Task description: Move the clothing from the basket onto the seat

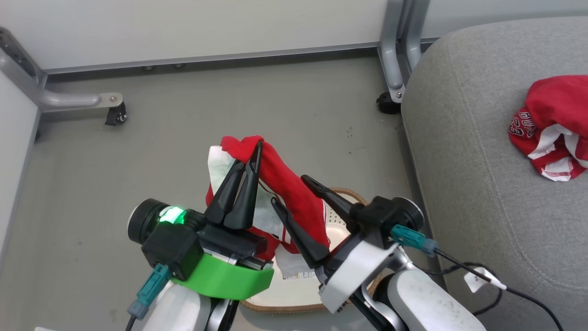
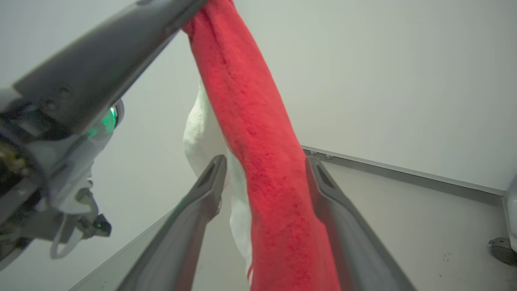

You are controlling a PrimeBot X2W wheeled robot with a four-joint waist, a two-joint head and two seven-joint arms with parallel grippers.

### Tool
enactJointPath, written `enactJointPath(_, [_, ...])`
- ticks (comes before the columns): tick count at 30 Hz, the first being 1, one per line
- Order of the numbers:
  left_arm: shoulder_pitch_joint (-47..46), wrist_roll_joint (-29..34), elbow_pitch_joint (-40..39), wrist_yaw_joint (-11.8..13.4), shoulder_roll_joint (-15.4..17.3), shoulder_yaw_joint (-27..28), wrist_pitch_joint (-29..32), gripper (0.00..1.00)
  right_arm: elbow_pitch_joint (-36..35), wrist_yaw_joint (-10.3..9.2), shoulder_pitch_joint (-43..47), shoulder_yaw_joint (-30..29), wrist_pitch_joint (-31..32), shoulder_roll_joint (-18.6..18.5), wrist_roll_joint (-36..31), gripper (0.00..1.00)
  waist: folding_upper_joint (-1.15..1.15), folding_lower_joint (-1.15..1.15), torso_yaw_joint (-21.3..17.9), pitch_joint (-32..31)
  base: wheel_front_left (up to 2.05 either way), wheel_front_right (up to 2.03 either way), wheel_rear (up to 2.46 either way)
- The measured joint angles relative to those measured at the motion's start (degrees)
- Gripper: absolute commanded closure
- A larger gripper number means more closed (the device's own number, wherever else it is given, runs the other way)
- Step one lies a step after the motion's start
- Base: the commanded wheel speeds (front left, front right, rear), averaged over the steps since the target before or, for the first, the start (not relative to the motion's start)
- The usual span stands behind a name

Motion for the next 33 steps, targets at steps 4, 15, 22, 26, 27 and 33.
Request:
enactJointPath(4, [-0.52,0.29,0.33,-0.34,-0.32,-0.42,0.0,1.0,5.41,0.0,-3.09,2.19,-0.31,-0.01,0.87,0.0,0.0,0.0,0.91,0.47,0.0,0.0,0.0])
enactJointPath(15, [-0.51,0.53,0.94,-1.05,-0.73,-0.68,0.0,1.0,11.7,0.0,-5.94,3.64,-2.42,0.23,3.31,1.0,0.0,0.0,1.63,0.57,0.0,0.0,0.0])
enactJointPath(22, [-0.43,0.82,1.46,-1.31,-0.87,-0.37,0.0,1.0,12.79,0.0,-6.35,3.5,-3.41,0.29,4.5,1.0,0.0,0.0,1.35,0.26,0.0,0.0,0.0])
enactJointPath(26, [-0.44,1.0,2.38,-1.31,-0.9,-0.31,-0.02,0.44,12.96,0.0,-6.76,2.63,-4.1,0.27,4.69,1.0,0.0,0.0,1.37,0.25,0.0,0.0,0.0])
enactJointPath(27, [-0.43,1.09,2.92,-1.31,-0.85,-0.49,0.15,0.0,12.92,0.0,-7.0,2.26,-4.37,0.26,4.66,1.0,0.0,0.0,1.38,0.2,0.0,0.0,0.0])
enactJointPath(33, [-0.33,1.44,5.04,-1.54,-0.22,-2.09,2.41,0.0,12.93,0.0,-7.72,-0.11,-5.16,0.19,4.03,1.0,0.0,0.0,1.68,-0.17,0.0,0.0,0.0])
